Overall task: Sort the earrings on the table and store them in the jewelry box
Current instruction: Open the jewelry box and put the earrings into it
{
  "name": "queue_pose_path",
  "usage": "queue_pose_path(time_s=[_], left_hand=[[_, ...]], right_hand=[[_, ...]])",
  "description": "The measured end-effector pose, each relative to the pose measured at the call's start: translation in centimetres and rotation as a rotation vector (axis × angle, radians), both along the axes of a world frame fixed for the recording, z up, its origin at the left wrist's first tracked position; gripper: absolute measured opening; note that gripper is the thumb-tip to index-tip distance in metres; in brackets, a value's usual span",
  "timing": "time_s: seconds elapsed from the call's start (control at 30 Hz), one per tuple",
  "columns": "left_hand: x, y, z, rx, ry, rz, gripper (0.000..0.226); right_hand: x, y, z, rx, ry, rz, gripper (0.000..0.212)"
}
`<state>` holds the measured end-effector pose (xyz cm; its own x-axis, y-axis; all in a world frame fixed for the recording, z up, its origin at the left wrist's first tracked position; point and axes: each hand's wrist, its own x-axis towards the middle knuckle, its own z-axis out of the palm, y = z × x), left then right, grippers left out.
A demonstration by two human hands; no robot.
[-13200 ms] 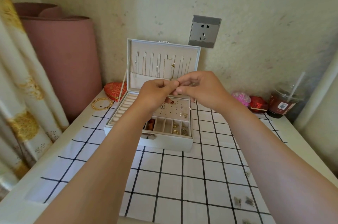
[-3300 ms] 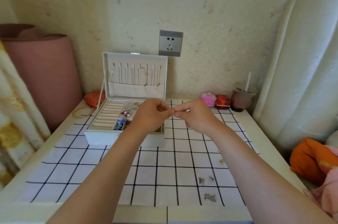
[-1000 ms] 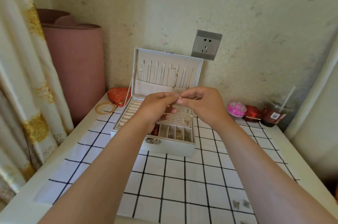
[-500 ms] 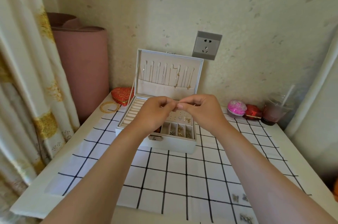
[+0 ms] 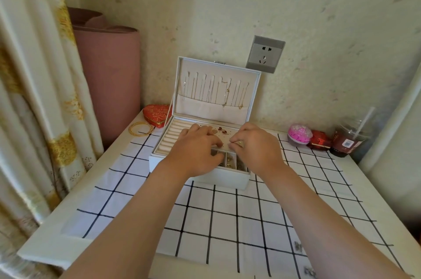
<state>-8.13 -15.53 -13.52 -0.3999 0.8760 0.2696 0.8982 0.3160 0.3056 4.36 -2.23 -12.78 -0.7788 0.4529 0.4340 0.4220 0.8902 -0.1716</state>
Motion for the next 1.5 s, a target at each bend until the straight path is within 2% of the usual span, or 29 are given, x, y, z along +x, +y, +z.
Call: queue_pose_path(time_s=[0.23,0.67,0.9,1.0,1.17,1.3,1.43,1.5], left_hand=[[0.2,0.1,0.1,-0.014,-0.025,-0.007,0.042],[0.3,0.0,0.3,-0.023,-0.04,-0.01,0.043],[1.8,0.4,1.3,0.029,-0.072,-0.041,0.04],[3.5,0.8,2.1,0.069,-0.082,-0.076,0.033],[7.8,1.2,2.8,0.045,-0.17,-0.225,0.02],[11.8,1.5,2.5,-0.124,-0.21,-0.356,0.016],[14.5,1.8,1.3,-0.319,-0.228,-0.448,0.022],[15.4,1.9,1.0,-0.401,-0.222,-0.467,0.026]], right_hand=[[0.1,-0.2,0.0,0.025,-0.052,0.045,0.018],[0.8,0.2,0.2,-0.088,-0.083,0.073,0.016],[2.6,0.3,1.1,-0.269,0.029,0.09,0.015],[5.1,0.4,1.6,-0.338,0.018,0.063,0.015],[10.7,0.7,2.2,-0.499,-0.181,-0.001,0.014],[13.9,0.6,2.5,-0.526,-0.369,0.006,0.012],[16.7,0.5,2.6,-0.599,-0.521,-0.027,0.011],[17.8,0.7,2.5,-0.612,-0.601,-0.031,0.016]])
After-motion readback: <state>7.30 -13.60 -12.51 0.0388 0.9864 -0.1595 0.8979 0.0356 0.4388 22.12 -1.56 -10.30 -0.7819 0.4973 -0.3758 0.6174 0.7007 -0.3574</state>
